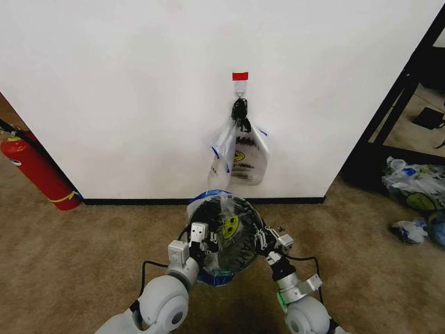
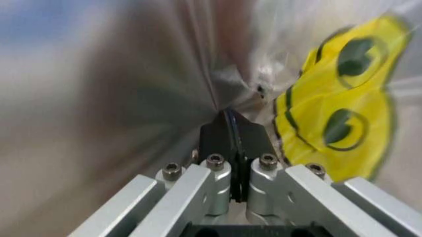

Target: Pick up the garbage bag from the wall and place it over the trash bin.

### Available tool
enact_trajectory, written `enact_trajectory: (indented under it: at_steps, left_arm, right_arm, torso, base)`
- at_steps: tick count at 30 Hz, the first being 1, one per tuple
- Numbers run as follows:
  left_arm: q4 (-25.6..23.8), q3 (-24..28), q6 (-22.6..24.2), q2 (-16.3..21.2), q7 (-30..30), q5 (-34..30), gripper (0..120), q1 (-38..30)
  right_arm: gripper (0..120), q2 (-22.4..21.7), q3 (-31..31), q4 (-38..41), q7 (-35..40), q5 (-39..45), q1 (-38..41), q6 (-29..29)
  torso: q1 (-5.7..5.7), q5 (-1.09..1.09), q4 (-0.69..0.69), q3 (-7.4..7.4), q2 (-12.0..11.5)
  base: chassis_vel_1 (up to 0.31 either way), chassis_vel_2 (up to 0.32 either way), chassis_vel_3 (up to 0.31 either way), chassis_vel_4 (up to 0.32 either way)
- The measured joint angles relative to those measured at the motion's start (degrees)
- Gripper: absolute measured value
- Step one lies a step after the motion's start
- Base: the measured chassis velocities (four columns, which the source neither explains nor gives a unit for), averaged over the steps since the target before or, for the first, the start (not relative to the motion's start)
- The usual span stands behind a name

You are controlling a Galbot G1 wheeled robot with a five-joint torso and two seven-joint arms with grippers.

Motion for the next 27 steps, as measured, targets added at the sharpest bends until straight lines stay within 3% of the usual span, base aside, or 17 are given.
enact_trajectory:
  at_steps: [20, 27]
  left_arm:
    - [13.05, 3.39, 1.82, -7.21, -6.56, 2.18, 0, -8.52]
    - [14.27, 3.74, 2.28, -8.08, -6.61, 1.11, 0, -9.76]
  right_arm:
    - [1, 0.70, -1.65, 0.21, -3.84, -4.12, -0.98, 2.23]
    - [1, 0.36, -1.74, 0.50, -6.96, -2.92, -1.59, 2.40]
  torso:
    - [0.00, 0.00, -0.01, 0.00, 0.00]
    - [0.00, 0.00, 0.00, 0.00, 0.00]
  base:
    - [0.000, 0.000, 0.000, 0.000]
    - [0.000, 0.000, 0.000, 0.000]
